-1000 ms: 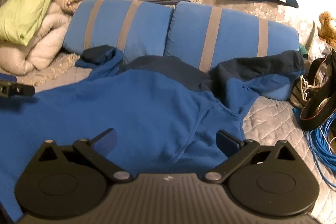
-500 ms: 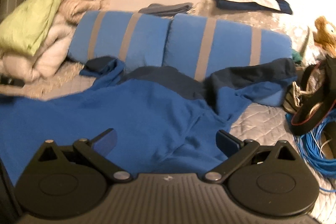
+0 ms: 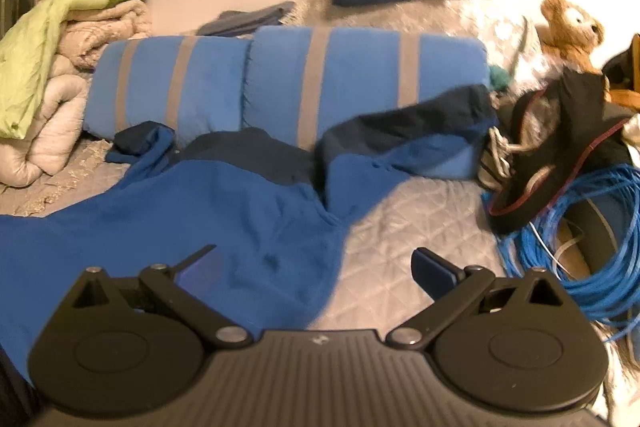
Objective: Fold clothes
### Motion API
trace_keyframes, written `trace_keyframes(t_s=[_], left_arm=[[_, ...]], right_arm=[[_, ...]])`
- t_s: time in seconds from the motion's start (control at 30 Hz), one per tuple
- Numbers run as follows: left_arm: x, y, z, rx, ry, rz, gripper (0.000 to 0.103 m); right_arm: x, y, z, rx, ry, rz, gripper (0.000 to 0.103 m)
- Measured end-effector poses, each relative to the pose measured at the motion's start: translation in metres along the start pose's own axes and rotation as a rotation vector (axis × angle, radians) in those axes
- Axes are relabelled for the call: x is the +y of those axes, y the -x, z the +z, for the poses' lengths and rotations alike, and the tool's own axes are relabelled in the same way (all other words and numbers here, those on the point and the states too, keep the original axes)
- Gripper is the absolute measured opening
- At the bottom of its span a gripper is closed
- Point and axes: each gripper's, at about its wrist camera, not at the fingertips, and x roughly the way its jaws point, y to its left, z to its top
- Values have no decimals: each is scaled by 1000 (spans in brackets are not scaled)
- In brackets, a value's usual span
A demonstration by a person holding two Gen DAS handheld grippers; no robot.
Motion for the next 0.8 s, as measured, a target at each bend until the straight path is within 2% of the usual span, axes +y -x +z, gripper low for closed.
trace_keyframes(t_s=[0.1,0.27,0.4,0.57,0.8], left_arm=[[4,5,-11,14,-25,-41,103],[11,21,-29,23,-42,-88,103],[16,33,-35,34,-25,-123,103],[10,40,-38,-3,-32,-197,103],[-2,18,-39,-28,21,-165,103]], right_arm=[[-14,7,-4,12,-15,-48,103],[-26,19,-18,24,-33,-74,103],[-31,21,-27,47,-68,-67,103],[-33,22,-35,48,-112,-42,103],[-29,20,-39,38,-150,6,103]])
